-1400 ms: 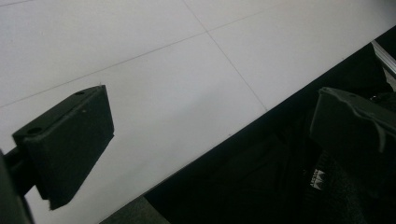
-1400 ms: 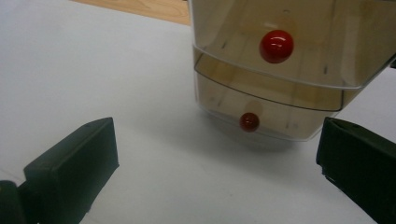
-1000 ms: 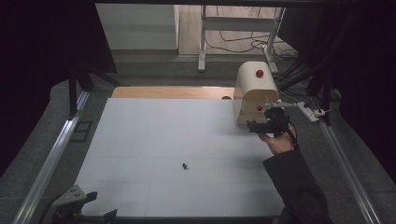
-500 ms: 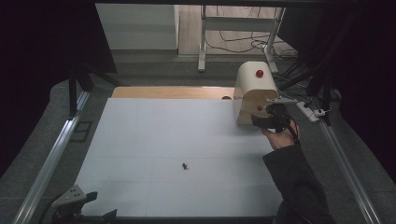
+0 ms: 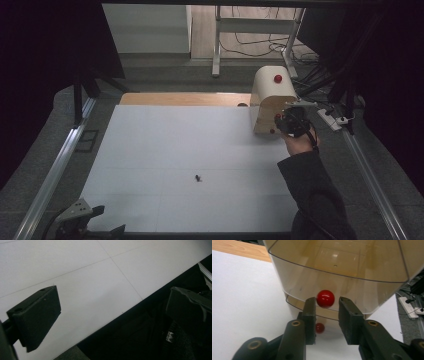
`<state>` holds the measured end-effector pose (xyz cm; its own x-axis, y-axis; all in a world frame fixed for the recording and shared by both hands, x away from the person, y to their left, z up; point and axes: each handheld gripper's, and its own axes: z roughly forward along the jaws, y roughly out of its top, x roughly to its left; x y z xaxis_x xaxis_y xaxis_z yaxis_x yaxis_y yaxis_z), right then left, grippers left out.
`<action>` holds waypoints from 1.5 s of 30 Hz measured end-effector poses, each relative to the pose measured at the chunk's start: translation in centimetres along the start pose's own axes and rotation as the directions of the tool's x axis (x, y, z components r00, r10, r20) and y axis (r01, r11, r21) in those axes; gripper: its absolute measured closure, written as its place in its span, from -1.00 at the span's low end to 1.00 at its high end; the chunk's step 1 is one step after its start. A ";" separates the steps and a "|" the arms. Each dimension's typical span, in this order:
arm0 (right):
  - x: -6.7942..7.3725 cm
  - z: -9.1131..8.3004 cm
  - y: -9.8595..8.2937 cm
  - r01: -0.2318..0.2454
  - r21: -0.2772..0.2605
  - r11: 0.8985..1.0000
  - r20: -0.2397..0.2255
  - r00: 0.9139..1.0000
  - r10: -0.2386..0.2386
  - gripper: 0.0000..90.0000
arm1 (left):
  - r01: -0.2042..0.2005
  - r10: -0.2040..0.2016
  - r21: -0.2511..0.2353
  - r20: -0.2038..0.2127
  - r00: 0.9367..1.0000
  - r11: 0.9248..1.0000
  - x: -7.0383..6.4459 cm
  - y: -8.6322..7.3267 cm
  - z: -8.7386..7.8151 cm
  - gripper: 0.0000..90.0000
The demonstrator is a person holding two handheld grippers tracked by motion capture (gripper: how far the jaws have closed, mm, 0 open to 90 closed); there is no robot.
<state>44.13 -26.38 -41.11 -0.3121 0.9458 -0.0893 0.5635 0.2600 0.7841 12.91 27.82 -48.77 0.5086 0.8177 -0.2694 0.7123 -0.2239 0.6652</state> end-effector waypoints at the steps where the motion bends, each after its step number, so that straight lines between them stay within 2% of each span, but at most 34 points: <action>1: 0.1 0.0 0.0 0.000 0.002 1.000 -0.004 1.000 0.000 0.52 | 0.000 0.000 0.000 0.000 1.000 1.000 0.0 0.0 0.0 -1.00; 5: 0.4 0.2 0.3 -0.004 0.014 1.000 0.016 1.000 0.003 0.62 | 0.000 0.000 0.000 0.002 1.000 1.000 0.0 0.0 0.0 -1.00; 13: 0.4 0.0 0.2 -0.043 0.021 0.999 0.007 0.999 0.043 0.64 | 0.000 0.000 0.001 0.000 1.000 1.000 0.0 0.0 0.0 -1.00; 35: 0.9 -2.9 -2.0 -0.004 0.033 0.999 -0.026 1.000 0.005 0.63 | -0.001 0.001 0.001 0.000 1.000 1.000 0.0 0.0 0.0 -1.00; 37: 0.8 -2.9 -1.9 -0.007 0.037 0.999 -0.039 0.999 0.008 0.60 | -0.001 0.001 0.001 -0.001 1.000 1.000 0.0 0.0 0.0 -1.00; 42: 0.4 -3.4 -1.6 -0.006 0.041 0.999 -0.092 0.996 0.009 0.29 | 0.000 0.000 0.002 0.000 1.000 1.000 0.0 0.0 0.1 -1.00; 45: 0.3 -3.6 -1.5 0.000 0.045 0.999 -0.109 0.994 0.005 0.21 | -0.001 0.001 0.002 0.000 1.000 1.000 0.0 0.0 0.1 -1.00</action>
<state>40.47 -27.16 -40.09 -0.3910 0.9202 -0.0183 0.5974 0.2689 0.7555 12.96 27.79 -48.78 0.5091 0.8177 -0.2689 0.7129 -0.2255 0.6640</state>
